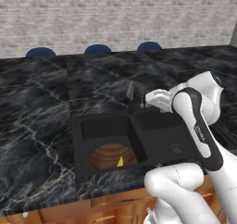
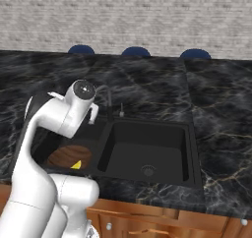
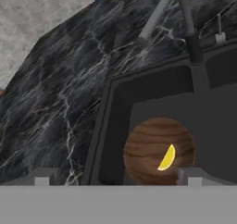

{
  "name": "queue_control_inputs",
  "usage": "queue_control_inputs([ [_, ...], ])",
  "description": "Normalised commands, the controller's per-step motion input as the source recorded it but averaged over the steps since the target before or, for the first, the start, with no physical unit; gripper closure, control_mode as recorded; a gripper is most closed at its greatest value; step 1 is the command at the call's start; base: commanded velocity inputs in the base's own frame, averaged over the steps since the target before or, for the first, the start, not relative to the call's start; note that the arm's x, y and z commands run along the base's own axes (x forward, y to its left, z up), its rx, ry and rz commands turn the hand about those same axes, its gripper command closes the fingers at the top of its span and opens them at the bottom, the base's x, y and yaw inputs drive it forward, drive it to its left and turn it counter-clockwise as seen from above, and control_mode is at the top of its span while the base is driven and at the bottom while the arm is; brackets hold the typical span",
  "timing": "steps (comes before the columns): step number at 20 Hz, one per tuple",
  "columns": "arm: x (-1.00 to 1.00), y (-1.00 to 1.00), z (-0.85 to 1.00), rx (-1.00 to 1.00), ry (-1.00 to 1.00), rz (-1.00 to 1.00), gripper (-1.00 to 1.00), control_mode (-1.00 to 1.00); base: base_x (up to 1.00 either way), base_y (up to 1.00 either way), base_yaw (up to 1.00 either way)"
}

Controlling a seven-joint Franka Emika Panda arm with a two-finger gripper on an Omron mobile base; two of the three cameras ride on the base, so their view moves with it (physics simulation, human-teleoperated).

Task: Pick the lemon wedge from the cabinet and place it in the bowl. Then pick the bowl and place it in the sink. Then turn on the sink facuet.

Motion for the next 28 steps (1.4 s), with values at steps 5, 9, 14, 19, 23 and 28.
queue_control_inputs([
  [5, 0.01, -0.51, 0.19, 0.45, 0.39, -0.37, -1.00, -1.00, 0.00, 0.00, 0.00],
  [9, 0.08, -0.06, -0.01, 0.41, 0.41, -0.44, -1.00, -1.00, 0.00, 0.00, 0.00],
  [14, 0.24, -0.08, -0.06, 0.50, 0.47, -0.34, -1.00, -1.00, 0.00, 0.00, 0.00],
  [19, 0.56, -0.32, -0.14, 0.59, 0.41, -0.24, -1.00, -1.00, 0.00, 0.00, 0.00],
  [23, 0.92, -0.48, -0.30, 0.56, 0.36, -0.16, -1.00, -1.00, 0.00, 0.00, 0.00],
  [28, 0.91, -0.24, -0.55, 0.35, 0.31, -0.01, -1.00, -1.00, 0.00, 0.00, 0.00],
])
